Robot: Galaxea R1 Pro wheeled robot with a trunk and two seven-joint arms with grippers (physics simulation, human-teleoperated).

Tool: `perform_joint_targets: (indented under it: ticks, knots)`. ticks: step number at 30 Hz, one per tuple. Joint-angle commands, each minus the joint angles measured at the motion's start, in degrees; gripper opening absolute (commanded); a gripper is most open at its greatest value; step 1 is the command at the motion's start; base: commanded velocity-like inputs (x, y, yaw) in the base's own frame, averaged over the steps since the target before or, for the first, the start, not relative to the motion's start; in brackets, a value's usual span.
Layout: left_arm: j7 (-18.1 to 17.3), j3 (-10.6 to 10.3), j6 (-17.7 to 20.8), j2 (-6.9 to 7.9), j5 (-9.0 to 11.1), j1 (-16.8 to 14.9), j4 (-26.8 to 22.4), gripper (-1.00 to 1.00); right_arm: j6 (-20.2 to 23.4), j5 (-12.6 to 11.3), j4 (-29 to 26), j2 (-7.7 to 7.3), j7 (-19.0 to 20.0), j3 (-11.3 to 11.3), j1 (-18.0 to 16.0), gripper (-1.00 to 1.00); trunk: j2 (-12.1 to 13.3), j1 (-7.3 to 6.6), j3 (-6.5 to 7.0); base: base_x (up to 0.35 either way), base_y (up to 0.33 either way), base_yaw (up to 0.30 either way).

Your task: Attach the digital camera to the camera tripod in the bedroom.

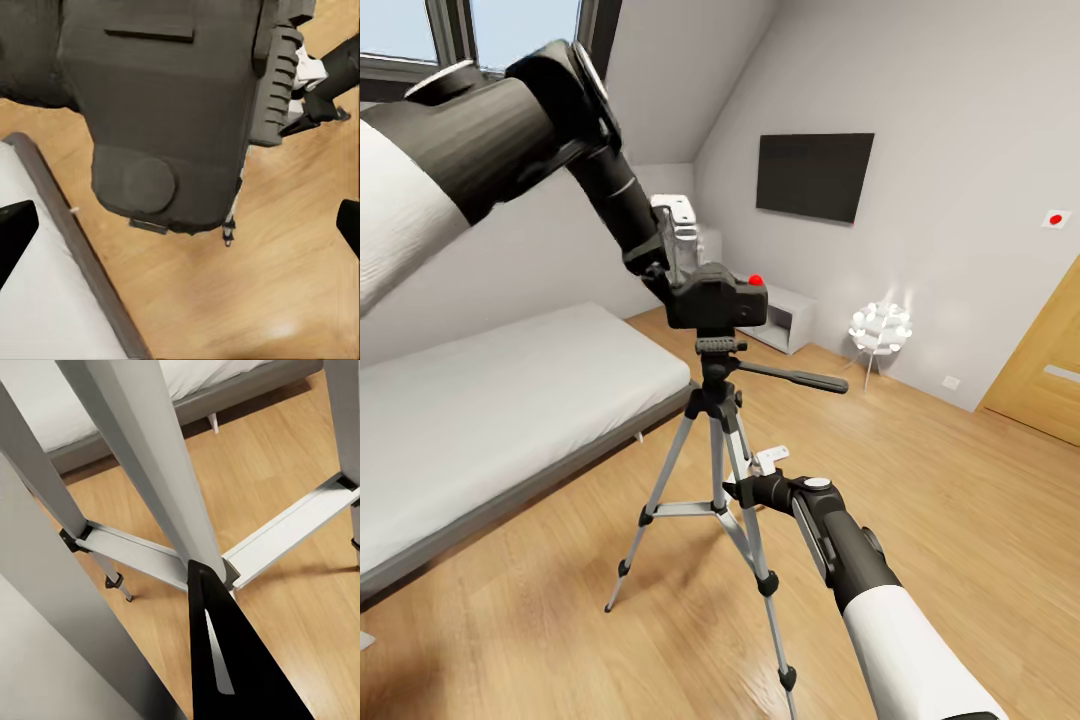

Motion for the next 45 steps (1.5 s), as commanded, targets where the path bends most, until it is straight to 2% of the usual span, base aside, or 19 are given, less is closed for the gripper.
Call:
perform_joint_targets:
  ticks: [1, 2, 5, 6, 12, 16, 20, 22, 24, 25, 29, 30, 34, 35, 38, 39, 42, 43, 45]
  knots:
    - [-0.16, 1.98, 0.60, 0.98, 0.49, -0.11, -0.03, 1.00, -0.12, 3.97, 0.41, 0.04, 0.36, -0.02, -0.02, -1.00, -0.09, 0.05, -0.14, 0.000, 0.000, 0.000]
    - [0.08, 6.60, 0.60, 3.07, 1.50, -0.11, 0.06, 1.00, -0.12, 3.97, 0.41, 0.04, 0.36, -0.03, -0.02, -1.00, -0.09, 0.05, -0.14, 0.000, 0.000, 0.000]
    - [0.42, 13.32, 0.60, 6.89, 2.76, -0.09, 0.16, 1.00, -0.12, 3.97, 0.39, 0.04, 0.36, -0.03, -0.02, -1.00, -0.09, 0.05, -0.14, 0.000, 0.000, 0.000]
    - [0.61, 16.94, 0.60, 9.72, 3.33, -0.05, 0.18, 1.00, -0.12, 3.97, 0.38, 0.04, 0.36, -0.03, -0.02, -1.00, -0.09, 0.05, -0.14, 0.000, 0.000, 0.000]
    - [0.79, 22.50, 1.06, 17.85, 4.26, 0.71, 1.67, 1.00, -0.12, 3.97, 0.38, 0.02, 0.36, -0.03, -0.02, -1.00, -0.09, 0.05, -0.14, 0.000, 0.000, 0.000]
    - [0.65, 23.49, 1.33, 19.91, 4.42, 3.04, 8.43, 1.00, -0.12, 3.97, 0.34, 0.08, 0.36, 0.01, -0.02, -1.00, -0.09, 0.05, -0.14, 0.000, 0.000, 0.000]
    - [0.58, 23.81, 1.27, 20.23, 4.45, 7.43, 17.96, 1.00, -0.08, 3.90, 0.33, 0.10, 0.36, 0.02, -0.02, -1.00, -0.09, 0.05, -0.14, 0.000, 0.000, 0.000]
    - [0.88, 23.96, 0.65, 20.18, 4.28, 13.07, 27.89, 1.00, -0.05, 3.80, 0.36, 0.10, 0.36, 0.01, -0.02, -1.00, -0.09, 0.05, -0.14, 0.000, 0.000, 0.000]
    - [1.07, 24.04, -0.27, 20.19, 4.20, 16.38, 31.85, 1.00, -0.07, 3.77, 0.41, 0.10, 0.36, 0.03, -0.02, -1.00, -0.09, 0.05, -0.14, 0.000, 0.000, 0.000]
    - [1.39, 24.18, -1.96, 20.31, 4.20, 20.02, 34.77, 1.00, -0.09, 3.71, 0.47, 0.10, 0.36, 0.02, -0.02, -1.00, -0.09, 0.05, -0.14, 0.000, 0.000, 0.000]
    - [3.08, 24.45, -7.48, 20.60, 5.07, 27.62, 38.15, 1.00, -0.11, 3.66, 0.54, 0.10, 0.41, 0.01, -0.02, -1.00, -0.09, 0.05, -0.14, 0.000, 0.000, 0.000]
    - [4.38, 24.58, -10.90, 20.52, 6.57, 31.73, 39.07, 1.00, -0.11, 3.64, 0.55, 0.10, 0.42, -0.01, -0.02, -1.00, -0.09, 0.05, -0.14, 0.000, 0.000, 0.000]
    - [7.30, 25.01, -17.65, 19.57, 12.80, 41.41, 40.02, 1.00, -0.13, 3.58, 0.57, 0.07, 0.44, -0.02, -0.02, -1.00, -0.09, 0.05, -0.14, 0.000, 0.000, 0.000]
    - [9.07, 25.21, -20.77, 18.99, 17.48, 46.52, 40.28, 1.00, -0.13, 3.58, 0.58, 0.06, 0.44, -0.03, -0.02, -1.00, -0.09, 0.05, -0.14, 0.000, 0.000, 0.000]
    - [12.43, 25.42, -24.96, 18.50, 25.72, 53.51, 40.56, 1.00, -0.15, 3.63, 0.58, 0.06, 0.43, 0.00, -0.02, -1.00, -0.09, 0.05, -0.14, 0.000, 0.002, 0.000]
    - [15.25, 25.50, -27.19, 18.37, 31.71, 57.40, 40.81, 1.00, -0.15, 3.66, 0.58, 0.09, 0.43, 0.00, -0.02, -1.00, -0.09, 0.05, -0.14, 0.022, 0.041, 0.000]
    - [20.00, 25.55, -29.44, 18.20, 40.71, 61.86, 41.34, 1.00, -0.14, 3.66, 0.58, 0.10, 0.43, 0.00, -0.02, -1.00, -0.09, 0.05, -0.14, 0.056, 0.071, 0.000]
    - [23.14, 25.55, -30.30, 18.02, 46.07, 63.99, 41.60, 1.00, -0.13, 3.66, 0.58, 0.10, 0.40, -0.01, -0.02, -1.00, -0.09, 0.05, -0.14, 0.039, 0.047, 0.000]
    - [26.02, 25.52, -30.88, 17.78, 50.55, 65.63, 41.77, 1.00, -0.12, 3.64, 0.58, 0.10, 0.39, 0.01, -0.02, -1.00, -0.09, 0.05, -0.14, 0.028, 0.034, 0.000]
